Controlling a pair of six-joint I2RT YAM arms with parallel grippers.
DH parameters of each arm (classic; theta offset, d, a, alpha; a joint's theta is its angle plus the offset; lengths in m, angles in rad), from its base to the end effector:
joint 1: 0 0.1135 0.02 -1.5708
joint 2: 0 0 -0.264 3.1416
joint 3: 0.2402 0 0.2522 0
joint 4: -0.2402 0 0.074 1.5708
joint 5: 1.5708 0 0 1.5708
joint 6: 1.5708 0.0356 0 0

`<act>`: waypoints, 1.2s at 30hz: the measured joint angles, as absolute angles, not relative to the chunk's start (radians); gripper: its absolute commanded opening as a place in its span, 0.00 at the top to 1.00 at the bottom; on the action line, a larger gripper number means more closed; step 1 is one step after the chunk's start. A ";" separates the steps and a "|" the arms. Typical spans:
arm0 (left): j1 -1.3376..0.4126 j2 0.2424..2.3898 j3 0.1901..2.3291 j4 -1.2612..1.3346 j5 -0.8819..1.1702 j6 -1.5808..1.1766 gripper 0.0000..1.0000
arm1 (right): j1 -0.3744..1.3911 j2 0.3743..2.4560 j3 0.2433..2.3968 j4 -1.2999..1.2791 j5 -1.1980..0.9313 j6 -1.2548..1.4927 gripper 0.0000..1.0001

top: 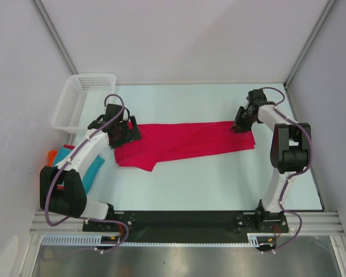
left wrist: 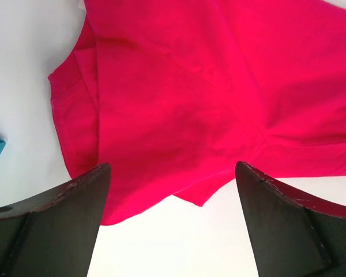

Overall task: Fold and stack the t-shirts
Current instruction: Fold the other side of the tshirt into a rectangle

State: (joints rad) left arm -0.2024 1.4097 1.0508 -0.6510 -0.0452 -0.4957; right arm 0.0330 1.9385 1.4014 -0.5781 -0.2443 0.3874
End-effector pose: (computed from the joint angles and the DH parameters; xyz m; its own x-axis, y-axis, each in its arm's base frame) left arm 0.2808 -0.0560 0.2514 -0.8140 -0.3180 -0.4861 -0.2386 0.9460 -0.2194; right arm 0.4033 0.0219 0.1886 -0.8833 0.3376 -0.3253 0.2109 0.9059 0.3673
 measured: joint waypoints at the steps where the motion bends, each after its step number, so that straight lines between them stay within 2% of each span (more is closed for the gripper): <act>1: -0.202 1.410 1.048 -0.651 -0.045 -0.496 0.06 | 0.034 1.940 1.401 -0.579 -0.244 0.387 0.68; 17: -0.199 1.410 1.047 -0.645 -0.030 -0.487 0.06 | 0.038 1.991 1.428 -0.593 -0.244 0.371 0.65; 19: -0.197 1.410 1.047 -0.645 -0.026 -0.487 0.06 | 0.038 1.991 1.422 -0.593 -0.244 0.368 0.69; 20: -0.195 1.410 1.047 -0.645 -0.024 -0.486 0.06 | 0.038 1.991 1.417 -0.593 -0.244 0.365 0.79; 22: -0.191 1.410 1.045 -0.642 -0.022 -0.485 0.06 | 0.039 1.991 1.407 -0.593 -0.244 0.360 0.88; 27: -0.179 1.409 1.036 -0.635 -0.021 -0.477 0.06 | 0.040 1.988 1.365 -0.590 -0.244 0.364 0.99; 36: -0.169 1.406 1.026 -0.624 0.007 -0.469 0.06 | 0.049 1.884 1.293 -0.585 -0.232 0.364 1.00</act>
State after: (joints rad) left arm -0.1688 1.4063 1.0264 -0.6243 0.0074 -0.4694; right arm 0.0490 1.8843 1.2934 -0.5854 -0.2321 0.3645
